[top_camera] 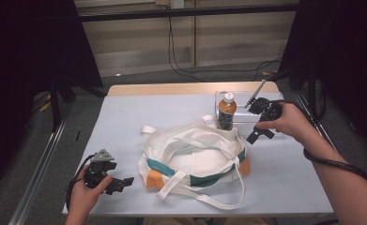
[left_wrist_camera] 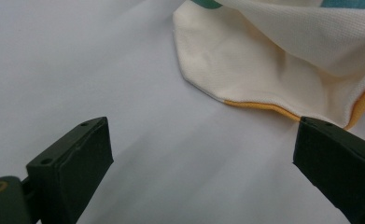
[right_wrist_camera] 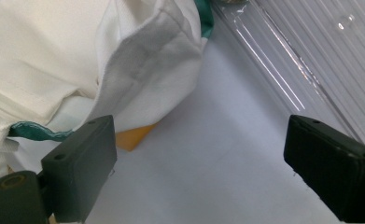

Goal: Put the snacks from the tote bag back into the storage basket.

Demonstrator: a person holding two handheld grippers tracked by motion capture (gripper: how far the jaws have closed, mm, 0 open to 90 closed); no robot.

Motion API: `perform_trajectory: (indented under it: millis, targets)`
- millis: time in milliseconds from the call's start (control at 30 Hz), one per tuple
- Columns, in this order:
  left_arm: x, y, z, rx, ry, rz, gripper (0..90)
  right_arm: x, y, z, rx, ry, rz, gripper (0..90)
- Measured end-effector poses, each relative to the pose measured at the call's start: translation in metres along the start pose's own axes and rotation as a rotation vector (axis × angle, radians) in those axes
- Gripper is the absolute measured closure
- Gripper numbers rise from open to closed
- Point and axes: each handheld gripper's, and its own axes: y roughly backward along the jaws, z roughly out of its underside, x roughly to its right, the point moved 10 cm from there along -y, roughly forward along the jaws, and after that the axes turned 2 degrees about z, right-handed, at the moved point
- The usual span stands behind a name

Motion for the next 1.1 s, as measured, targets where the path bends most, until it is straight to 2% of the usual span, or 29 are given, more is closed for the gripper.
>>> perform_trajectory:
  millis: [367, 433, 567, 967, 1100]
  targets:
    - [0.000, 0.001, 0.000, -0.008, -0.001, 0.001, 4.4, 0.000, -0.006, 0.008, 0.016, 0.001, -0.009, 9.0]
    - [0.000, 0.000, 0.000, 0.003, 0.002, 0.000, 4.4, 0.000, -0.007, 0.010, 0.010, 0.003, -0.009, 9.0]
    - [0.000, 0.001, 0.001, -0.012, -0.007, 0.003, 4.4, 0.000, -0.008, 0.014, 0.005, 0.005, -0.006, 9.1]
    - [0.000, 0.000, 0.001, -0.006, -0.004, 0.004, 4.4, -0.001, -0.018, 0.023, 0.004, 0.006, -0.008, 9.0]
    - [0.000, 0.000, 0.001, -0.007, -0.007, 0.005, 4.4, -0.002, -0.022, 0.026, 0.011, -0.002, -0.023, 9.0]
